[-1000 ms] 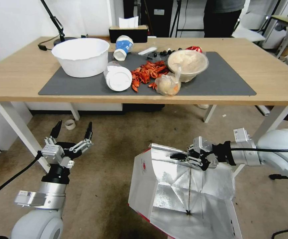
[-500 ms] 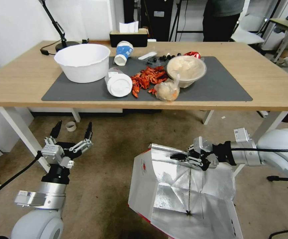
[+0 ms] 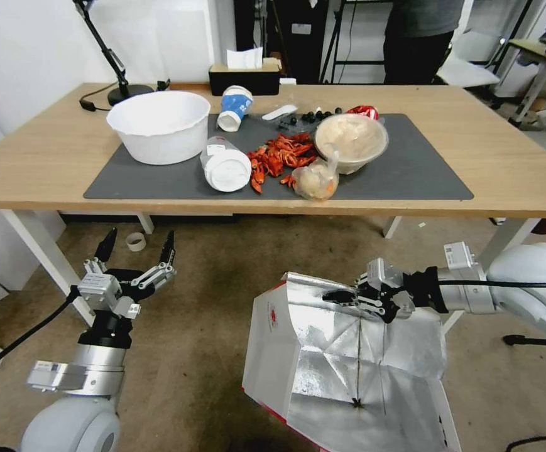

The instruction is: Pick up the food delivery bag from the floor and place it on the table.

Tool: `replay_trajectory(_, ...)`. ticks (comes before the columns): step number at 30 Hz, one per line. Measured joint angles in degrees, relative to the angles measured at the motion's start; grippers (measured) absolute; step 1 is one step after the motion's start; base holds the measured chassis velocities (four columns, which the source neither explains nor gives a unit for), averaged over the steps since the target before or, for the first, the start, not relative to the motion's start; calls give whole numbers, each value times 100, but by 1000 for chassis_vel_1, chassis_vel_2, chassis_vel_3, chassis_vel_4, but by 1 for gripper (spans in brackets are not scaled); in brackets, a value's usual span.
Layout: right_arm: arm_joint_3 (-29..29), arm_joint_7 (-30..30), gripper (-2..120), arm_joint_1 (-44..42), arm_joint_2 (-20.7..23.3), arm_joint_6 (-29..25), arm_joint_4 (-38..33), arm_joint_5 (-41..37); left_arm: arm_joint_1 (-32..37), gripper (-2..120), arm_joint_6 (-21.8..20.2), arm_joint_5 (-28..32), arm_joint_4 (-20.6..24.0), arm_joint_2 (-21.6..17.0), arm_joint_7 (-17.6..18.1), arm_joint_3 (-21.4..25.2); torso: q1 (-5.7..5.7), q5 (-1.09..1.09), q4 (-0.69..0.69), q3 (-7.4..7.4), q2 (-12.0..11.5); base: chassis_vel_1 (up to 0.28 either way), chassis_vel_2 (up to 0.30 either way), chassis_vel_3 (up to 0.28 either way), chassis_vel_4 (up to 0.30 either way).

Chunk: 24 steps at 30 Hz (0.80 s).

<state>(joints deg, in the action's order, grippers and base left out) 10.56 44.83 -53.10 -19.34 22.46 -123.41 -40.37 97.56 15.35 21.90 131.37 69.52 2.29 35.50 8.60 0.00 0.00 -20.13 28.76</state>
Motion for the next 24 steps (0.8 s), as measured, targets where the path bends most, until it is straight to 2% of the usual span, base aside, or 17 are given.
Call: replay_trajectory(24, 5, 49, 0, 5, 3, -45, 19, -47, -14, 100, 3, 6, 2, -12, 6, 6, 210, 0, 0, -352, 562, 0, 0, 0, 0)
